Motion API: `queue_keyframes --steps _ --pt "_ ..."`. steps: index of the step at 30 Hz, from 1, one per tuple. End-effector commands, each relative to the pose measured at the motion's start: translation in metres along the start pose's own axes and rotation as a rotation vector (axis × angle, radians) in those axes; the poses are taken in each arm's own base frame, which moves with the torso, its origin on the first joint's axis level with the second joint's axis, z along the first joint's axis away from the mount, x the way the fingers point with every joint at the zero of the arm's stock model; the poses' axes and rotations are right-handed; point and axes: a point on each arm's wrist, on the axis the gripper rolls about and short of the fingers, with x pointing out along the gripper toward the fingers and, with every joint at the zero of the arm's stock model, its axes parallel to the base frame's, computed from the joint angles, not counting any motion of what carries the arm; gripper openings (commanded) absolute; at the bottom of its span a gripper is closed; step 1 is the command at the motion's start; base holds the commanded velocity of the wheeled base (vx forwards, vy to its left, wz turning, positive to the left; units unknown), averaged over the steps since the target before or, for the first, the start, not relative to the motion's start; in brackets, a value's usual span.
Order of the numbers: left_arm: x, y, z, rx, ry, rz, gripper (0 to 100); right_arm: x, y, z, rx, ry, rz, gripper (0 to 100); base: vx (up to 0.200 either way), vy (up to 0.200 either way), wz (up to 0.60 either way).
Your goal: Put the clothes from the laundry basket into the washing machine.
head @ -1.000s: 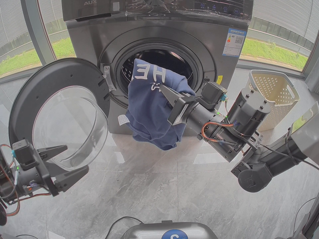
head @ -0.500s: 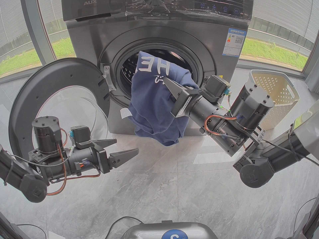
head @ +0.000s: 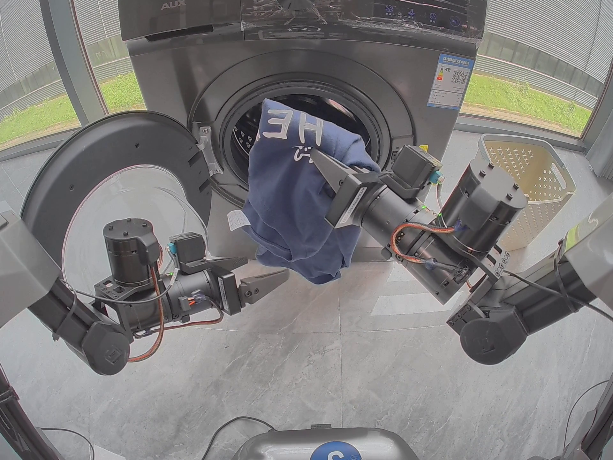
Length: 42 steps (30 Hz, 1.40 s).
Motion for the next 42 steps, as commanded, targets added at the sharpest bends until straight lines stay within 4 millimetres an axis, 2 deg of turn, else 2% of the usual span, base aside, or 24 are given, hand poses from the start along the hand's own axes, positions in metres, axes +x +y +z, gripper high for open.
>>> queue_keyframes --steps 1,11,18,30,31,42 --pt "0.013 0.004 -0.005 -0.007 -0.001 0.011 100 0.0 0.001 0.0 0.001 -0.002 0.002 0 0.0 0.0 0.0" --pt "0.04 0.008 -0.008 -0.012 -0.076 0.014 100 -0.002 0.003 -0.001 0.003 0.001 0.003 0 0.0 0.0 0.0" --pt "0.057 0.003 -0.012 -0.004 -0.085 -0.013 100 -0.002 0.003 -0.001 0.002 0.0 0.005 0 0.0 0.0 0.0" --pt "0.065 0.0 -0.002 -0.013 -0.154 0.002 100 -0.003 0.003 -0.002 0.002 0.003 0.004 0 0.0 0.0 0.0" --pt "0.066 -0.002 -0.001 -0.011 -0.162 -0.001 0 -0.003 0.003 -0.002 0.003 0.003 0.004 0 0.0 0.0 0.0" --pt "0.062 -0.014 0.0 0.007 -0.208 -0.02 0 -0.007 0.0 -0.007 0.001 0.022 -0.004 0 0.0 0.0 0.0"
